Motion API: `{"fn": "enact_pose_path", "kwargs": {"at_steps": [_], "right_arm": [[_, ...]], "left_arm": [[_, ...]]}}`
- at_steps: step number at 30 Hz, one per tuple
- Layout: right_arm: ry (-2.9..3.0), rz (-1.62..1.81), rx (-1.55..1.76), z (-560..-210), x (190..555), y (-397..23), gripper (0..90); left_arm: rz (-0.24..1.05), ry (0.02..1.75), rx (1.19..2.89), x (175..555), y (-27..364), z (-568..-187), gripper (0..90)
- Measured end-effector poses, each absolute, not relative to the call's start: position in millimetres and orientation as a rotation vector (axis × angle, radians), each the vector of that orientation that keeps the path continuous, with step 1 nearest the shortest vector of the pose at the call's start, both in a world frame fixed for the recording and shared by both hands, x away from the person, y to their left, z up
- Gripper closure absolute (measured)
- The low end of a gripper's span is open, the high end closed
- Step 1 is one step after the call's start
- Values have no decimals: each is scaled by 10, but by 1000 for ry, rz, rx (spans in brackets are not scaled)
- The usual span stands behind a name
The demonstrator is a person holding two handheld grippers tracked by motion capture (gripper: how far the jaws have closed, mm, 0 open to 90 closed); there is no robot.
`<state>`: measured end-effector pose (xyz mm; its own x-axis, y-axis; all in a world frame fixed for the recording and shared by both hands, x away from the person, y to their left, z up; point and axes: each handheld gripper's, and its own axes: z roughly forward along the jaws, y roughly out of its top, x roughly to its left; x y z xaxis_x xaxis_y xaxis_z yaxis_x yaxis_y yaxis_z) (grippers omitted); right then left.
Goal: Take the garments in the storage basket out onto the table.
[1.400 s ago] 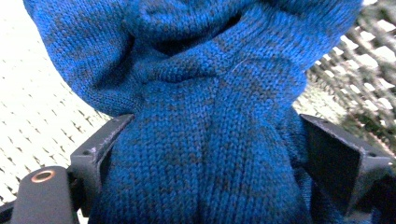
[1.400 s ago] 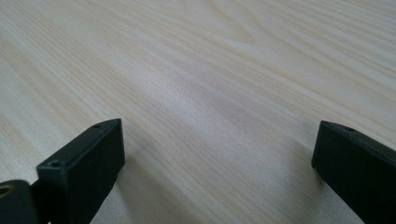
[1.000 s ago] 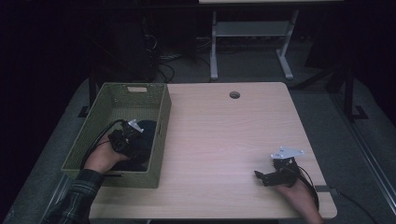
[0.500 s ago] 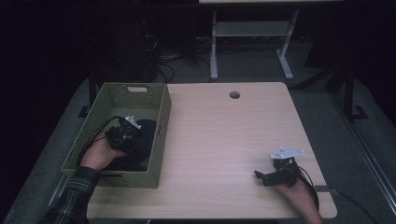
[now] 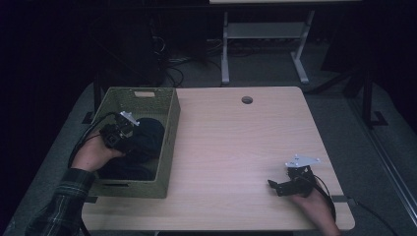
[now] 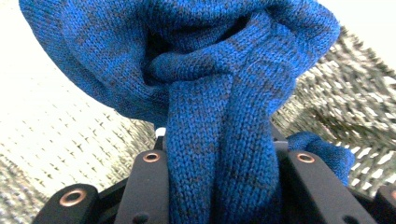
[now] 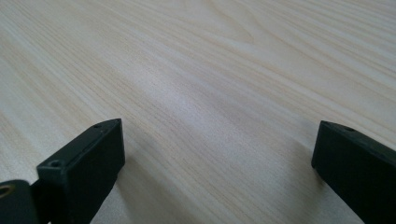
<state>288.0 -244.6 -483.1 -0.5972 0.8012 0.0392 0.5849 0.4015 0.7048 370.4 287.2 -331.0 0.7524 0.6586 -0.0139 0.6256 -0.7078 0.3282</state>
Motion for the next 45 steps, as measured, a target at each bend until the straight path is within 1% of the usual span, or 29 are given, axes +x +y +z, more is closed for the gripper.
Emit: {"fn": "enact_pose_path", "kwargs": {"at_steps": [21,29,36,45], "right_arm": [[2356,1001,1210,-4831,2878,-2445,20],[2357,1000,1210,-4830,2878,-2445,20],[2358,1000,1209,-4830,2878,-2445,20],[2357,1000,1206,-4830,2880,-2446,20]], "left_arm": [[174,976,2608,3682,2822,-2734,643],[209,955,2594,3655,2736,-2493,644],[209,958,2573,3651,2683,-2406,643],[216,915,2555,3594,2523,-2287,643]]}}
